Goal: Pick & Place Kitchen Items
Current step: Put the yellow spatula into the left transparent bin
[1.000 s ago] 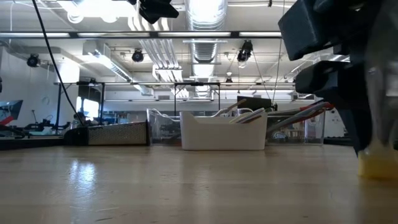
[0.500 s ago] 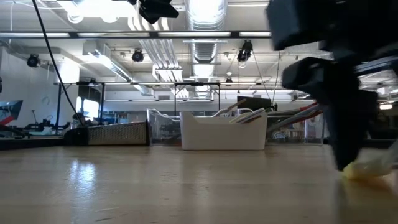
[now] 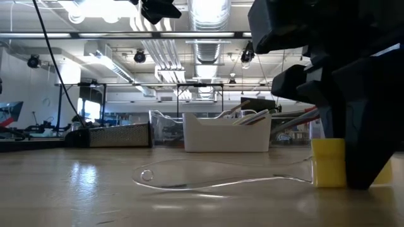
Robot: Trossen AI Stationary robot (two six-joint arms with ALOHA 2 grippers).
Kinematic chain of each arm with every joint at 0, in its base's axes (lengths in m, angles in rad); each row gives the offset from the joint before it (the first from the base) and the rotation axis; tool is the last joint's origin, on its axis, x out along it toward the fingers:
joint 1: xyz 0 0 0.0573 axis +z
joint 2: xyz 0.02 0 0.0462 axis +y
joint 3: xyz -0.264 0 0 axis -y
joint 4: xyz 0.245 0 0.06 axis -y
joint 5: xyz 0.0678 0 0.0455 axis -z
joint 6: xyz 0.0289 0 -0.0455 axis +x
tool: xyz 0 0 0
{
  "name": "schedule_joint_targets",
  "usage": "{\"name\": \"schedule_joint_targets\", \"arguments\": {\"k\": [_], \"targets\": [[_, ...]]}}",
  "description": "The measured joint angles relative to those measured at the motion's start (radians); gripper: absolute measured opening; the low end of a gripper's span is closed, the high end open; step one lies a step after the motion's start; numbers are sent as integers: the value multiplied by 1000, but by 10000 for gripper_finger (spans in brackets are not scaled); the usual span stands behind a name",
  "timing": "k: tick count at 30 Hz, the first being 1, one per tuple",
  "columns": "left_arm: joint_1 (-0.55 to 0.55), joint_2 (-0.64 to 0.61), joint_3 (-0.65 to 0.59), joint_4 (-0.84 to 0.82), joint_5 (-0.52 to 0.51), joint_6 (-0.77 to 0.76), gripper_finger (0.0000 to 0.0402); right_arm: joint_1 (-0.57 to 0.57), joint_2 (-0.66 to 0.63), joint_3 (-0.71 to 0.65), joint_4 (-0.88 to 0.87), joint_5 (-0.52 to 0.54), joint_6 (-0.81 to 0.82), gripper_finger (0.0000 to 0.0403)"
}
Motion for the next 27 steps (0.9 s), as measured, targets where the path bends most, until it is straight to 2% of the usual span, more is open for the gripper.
{"name": "schedule_joint_targets", "arguments": {"k": [5, 10, 16, 19, 22, 27], "targets": [[0, 0, 0, -11, 0, -2, 225, 2, -75, -10, -92, 10, 8, 18], [0, 0, 0, -70, 0, -7, 225, 16, -241, -28, -203, 104, 68, 17], [0, -1, -19, -58, 0, -8, 225, 39, -461, -116, -206, 342, 138, 17], [0, -1, -63, 34, 0, -8, 225, 39, -559, -174, -174, 473, 146, 17], [0, 1, -128, 193, 0, -8, 225, 38, -654, -234, -90, 605, 105, 17], [0, 3, -258, 618, 1, 19, 225, 28, -784, -350, 101, 752, -11, 17]]}}
